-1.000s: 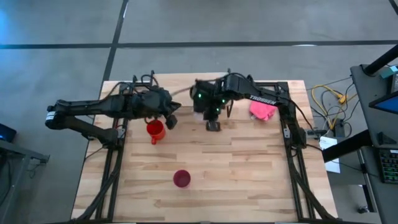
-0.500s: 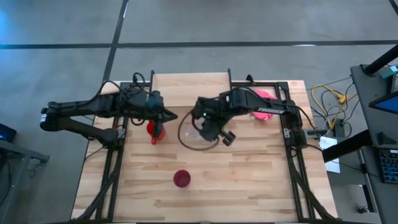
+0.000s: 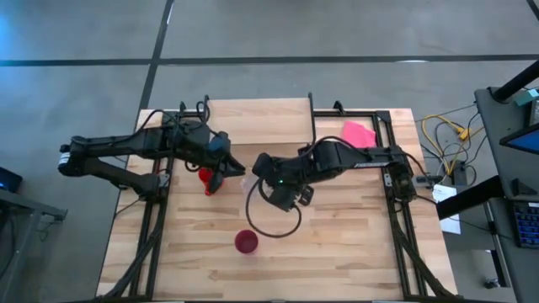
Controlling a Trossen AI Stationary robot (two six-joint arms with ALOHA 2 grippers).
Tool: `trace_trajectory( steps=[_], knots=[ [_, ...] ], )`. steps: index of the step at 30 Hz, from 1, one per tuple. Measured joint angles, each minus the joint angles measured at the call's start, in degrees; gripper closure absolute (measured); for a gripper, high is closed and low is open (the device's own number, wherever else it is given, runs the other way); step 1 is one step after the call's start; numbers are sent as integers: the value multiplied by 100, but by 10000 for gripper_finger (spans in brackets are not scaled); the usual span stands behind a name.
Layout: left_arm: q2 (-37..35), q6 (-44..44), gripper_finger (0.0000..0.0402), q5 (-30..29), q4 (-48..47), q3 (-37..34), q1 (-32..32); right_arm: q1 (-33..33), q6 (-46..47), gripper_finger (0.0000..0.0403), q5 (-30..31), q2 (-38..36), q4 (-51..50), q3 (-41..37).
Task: Stack small to large cups/mugs on shelf
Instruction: Put the transparent mug on the shelf
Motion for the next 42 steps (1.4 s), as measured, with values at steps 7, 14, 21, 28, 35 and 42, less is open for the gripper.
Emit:
trace_trajectory(
  steps=[7,14,21,28,35,42],
  knots=[
    [-59,46,285,2,-3,88,167,168,-27,394,9,0,14,0],
    [-133,183,274,858,192,107,282,301,-361,394,15,0,259,0],
    [-102,149,274,1714,593,162,366,321,-735,394,341,0,807,-8],
    [-154,144,274,1792,594,155,560,321,-749,394,456,0,885,-9],
    [-112,140,274,1816,588,133,799,472,-773,395,703,0,963,-7],
    [-59,139,274,2029,595,129,848,470,-753,395,916,0,930,-7]
  ],
)
